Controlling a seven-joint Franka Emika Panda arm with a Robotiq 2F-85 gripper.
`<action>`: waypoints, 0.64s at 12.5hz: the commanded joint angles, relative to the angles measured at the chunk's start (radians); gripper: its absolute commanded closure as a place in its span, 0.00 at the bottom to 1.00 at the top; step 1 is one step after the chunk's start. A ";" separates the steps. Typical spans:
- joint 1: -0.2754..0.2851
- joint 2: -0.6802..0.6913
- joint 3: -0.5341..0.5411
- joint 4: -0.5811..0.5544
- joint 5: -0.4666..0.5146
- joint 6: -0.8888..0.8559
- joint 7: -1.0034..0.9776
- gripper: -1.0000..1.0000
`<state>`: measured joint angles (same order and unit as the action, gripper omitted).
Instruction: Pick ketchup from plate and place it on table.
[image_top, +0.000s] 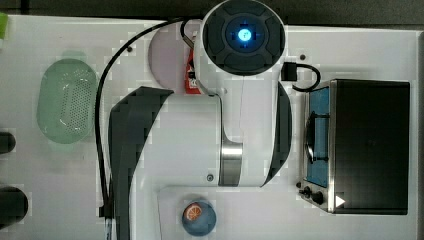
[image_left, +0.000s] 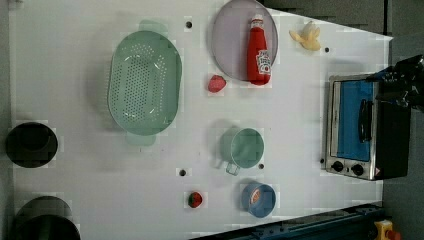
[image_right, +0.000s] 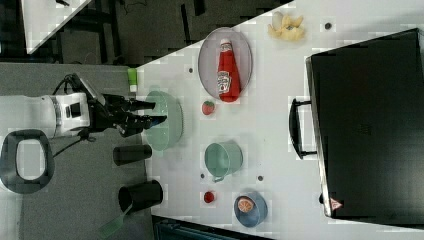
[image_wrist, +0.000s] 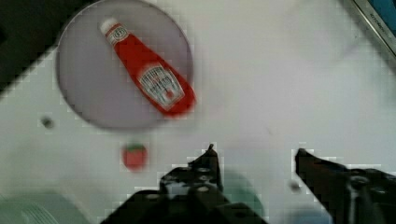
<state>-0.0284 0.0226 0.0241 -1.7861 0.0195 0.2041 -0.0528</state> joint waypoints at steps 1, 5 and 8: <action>-0.086 -0.238 0.061 -0.099 0.007 -0.160 0.044 0.21; -0.085 -0.157 0.070 -0.097 0.008 -0.134 -0.110 0.00; -0.081 -0.052 0.077 -0.093 0.008 -0.069 -0.221 0.00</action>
<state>-0.0845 -0.1122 0.0933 -1.8496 0.0330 0.1288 -0.1768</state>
